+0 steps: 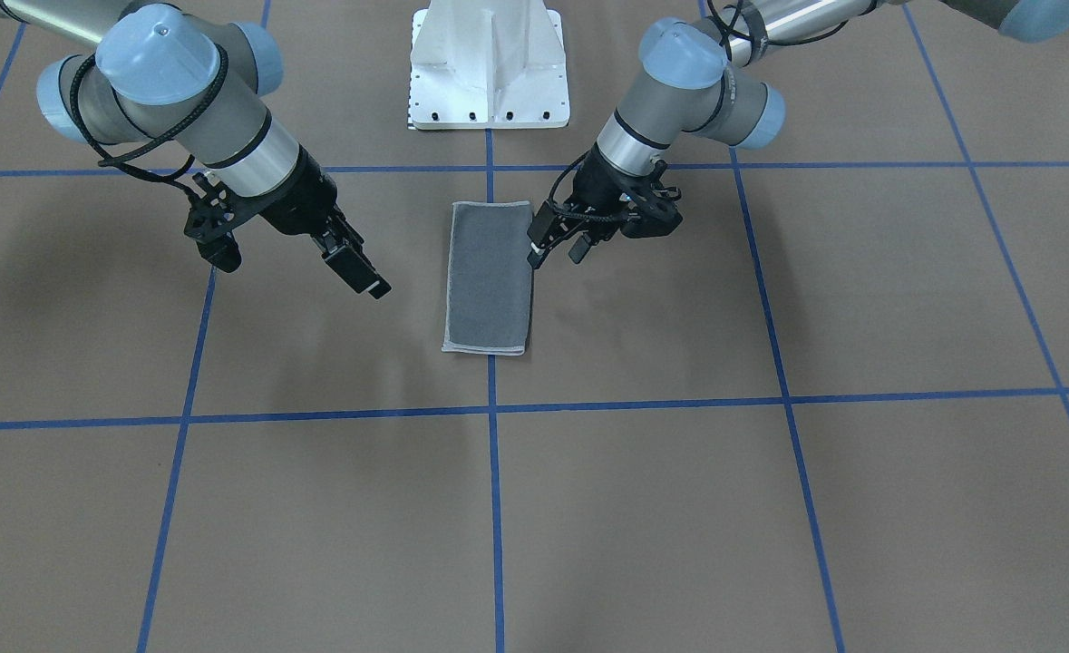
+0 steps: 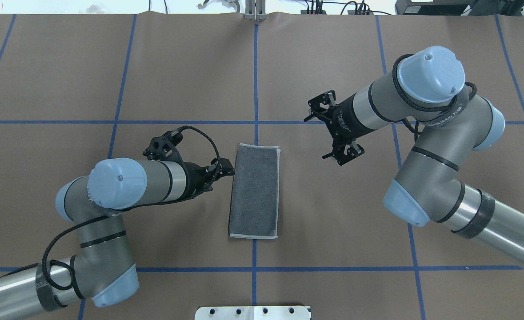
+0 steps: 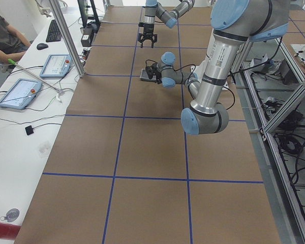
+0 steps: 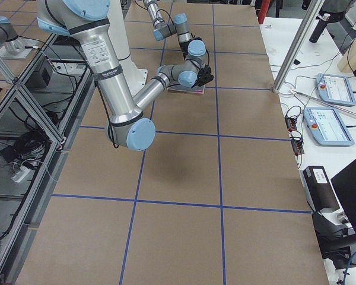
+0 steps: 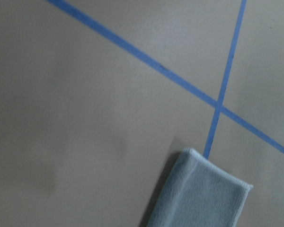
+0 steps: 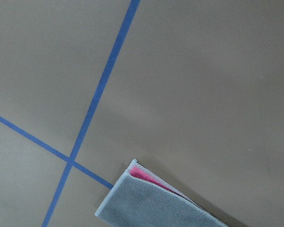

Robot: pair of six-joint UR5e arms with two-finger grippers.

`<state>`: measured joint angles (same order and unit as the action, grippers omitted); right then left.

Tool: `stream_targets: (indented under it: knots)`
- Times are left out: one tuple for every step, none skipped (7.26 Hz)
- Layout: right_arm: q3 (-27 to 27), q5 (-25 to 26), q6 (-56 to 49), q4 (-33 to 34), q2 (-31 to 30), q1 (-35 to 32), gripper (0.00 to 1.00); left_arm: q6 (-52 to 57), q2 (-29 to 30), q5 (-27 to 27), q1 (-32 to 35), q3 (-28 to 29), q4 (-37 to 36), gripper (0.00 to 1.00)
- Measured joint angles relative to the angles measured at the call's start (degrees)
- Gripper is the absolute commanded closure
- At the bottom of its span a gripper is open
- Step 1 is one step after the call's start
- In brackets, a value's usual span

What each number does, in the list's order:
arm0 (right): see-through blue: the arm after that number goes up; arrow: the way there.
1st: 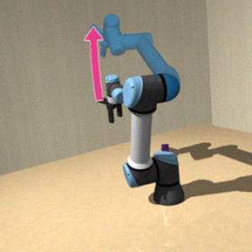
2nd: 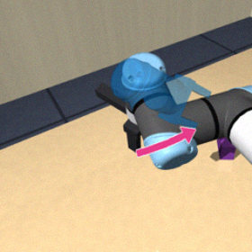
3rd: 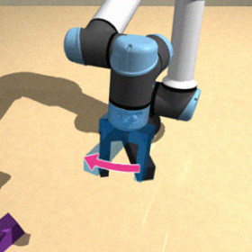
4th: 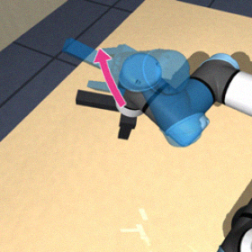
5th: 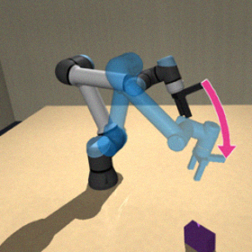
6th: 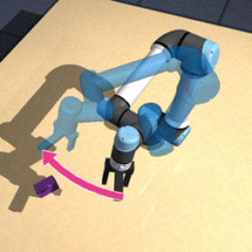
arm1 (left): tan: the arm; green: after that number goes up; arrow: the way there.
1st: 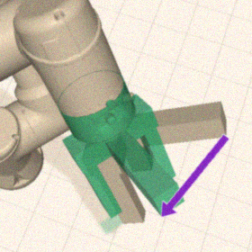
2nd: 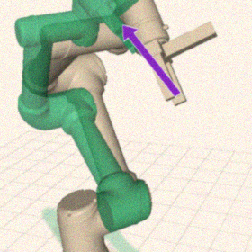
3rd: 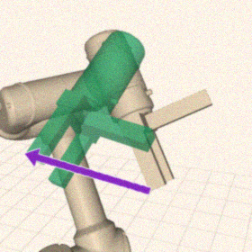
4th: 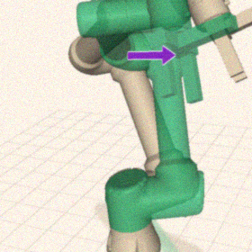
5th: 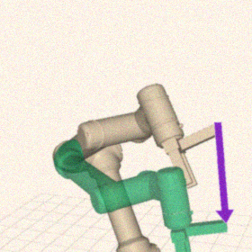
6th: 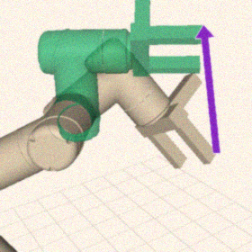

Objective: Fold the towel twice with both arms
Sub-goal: 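Move the left gripper to the strip's near end while the right gripper rises away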

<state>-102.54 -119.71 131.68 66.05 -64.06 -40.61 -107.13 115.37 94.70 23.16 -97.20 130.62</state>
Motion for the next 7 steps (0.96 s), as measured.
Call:
stream_targets:
  knots:
    - [0.0,0.2,-0.2,0.0,0.0,0.0,0.0,-1.4,-0.5,-0.6,-1.6,-0.7,-0.1,0.35]
    - [0.0,0.3,-0.3,0.0,-0.5,0.0,0.0,-2.0,-1.1,-1.6,-3.3,-1.2,-0.1,0.39]
    - [0.0,0.4,-1.1,0.0,-1.5,-0.1,0.0,-2.3,-1.4,-3.1,-5.1,-1.3,-0.2,0.41]
    - [-0.1,0.4,-3.1,0.0,-2.2,-0.6,0.0,-2.5,-1.5,-4.2,-6.3,-1.3,-0.2,0.42]
    - [0.0,0.2,-5.5,0.0,-2.6,-1.3,0.0,-2.5,-1.6,-4.7,-7.1,-1.2,-0.2,0.43]
    - [0.0,0.2,-7.2,0.1,-3.0,-1.8,0.0,-2.5,-1.7,-4.9,-7.6,-1.1,-0.2,0.43]
    - [0.1,0.2,-7.9,0.1,-3.2,-2.1,0.0,-2.6,-1.8,-4.9,-8.1,-1.1,-0.3,0.43]
